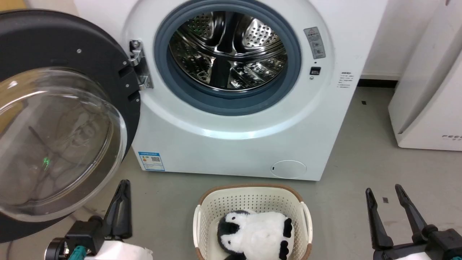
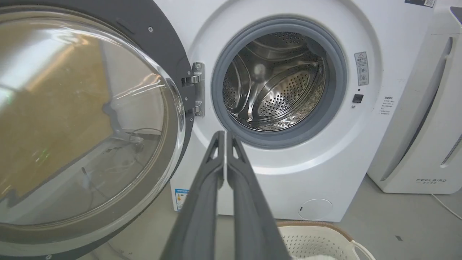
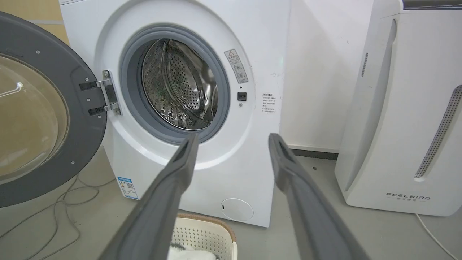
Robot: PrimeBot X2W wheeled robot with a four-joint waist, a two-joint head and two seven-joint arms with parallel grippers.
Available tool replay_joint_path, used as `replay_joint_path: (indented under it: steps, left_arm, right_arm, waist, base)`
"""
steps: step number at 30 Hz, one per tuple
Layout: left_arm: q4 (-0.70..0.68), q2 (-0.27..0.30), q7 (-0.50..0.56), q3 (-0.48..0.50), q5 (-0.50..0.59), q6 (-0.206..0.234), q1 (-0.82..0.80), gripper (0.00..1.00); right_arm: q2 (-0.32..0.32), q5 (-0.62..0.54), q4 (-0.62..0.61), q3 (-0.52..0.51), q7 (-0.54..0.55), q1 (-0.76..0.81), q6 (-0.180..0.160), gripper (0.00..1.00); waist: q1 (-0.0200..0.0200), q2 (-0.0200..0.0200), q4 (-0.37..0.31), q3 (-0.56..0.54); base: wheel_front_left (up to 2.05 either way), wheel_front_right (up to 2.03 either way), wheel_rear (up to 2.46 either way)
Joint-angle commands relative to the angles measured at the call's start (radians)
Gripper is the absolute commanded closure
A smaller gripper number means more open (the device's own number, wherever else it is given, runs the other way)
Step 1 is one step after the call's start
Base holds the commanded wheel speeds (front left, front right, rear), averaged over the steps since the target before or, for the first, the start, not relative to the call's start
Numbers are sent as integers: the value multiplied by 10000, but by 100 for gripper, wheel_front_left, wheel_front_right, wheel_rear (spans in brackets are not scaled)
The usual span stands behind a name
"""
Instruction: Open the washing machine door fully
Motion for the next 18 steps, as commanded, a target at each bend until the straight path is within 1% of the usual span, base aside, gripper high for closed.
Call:
replay_joint_path:
  steps: [1,9,18]
  left_arm:
    - [14,-11,-44,-62,-10,72,203,0]
    - [81,-16,-44,-262,95,541,425,0]
    - [230,-17,-44,-418,114,730,556,0]
  right_arm:
    - [33,76,17,3,-36,188,6,0]
    - [33,133,138,39,-36,225,6,0]
    - [33,202,296,50,-36,226,6,0]
  waist:
    - [1,0,-149,-33]
    - [1,0,-456,-31]
    - [1,0,-595,-30]
  base:
    - [0,0,0]
    - [0,0,0]
    - [0,0,0]
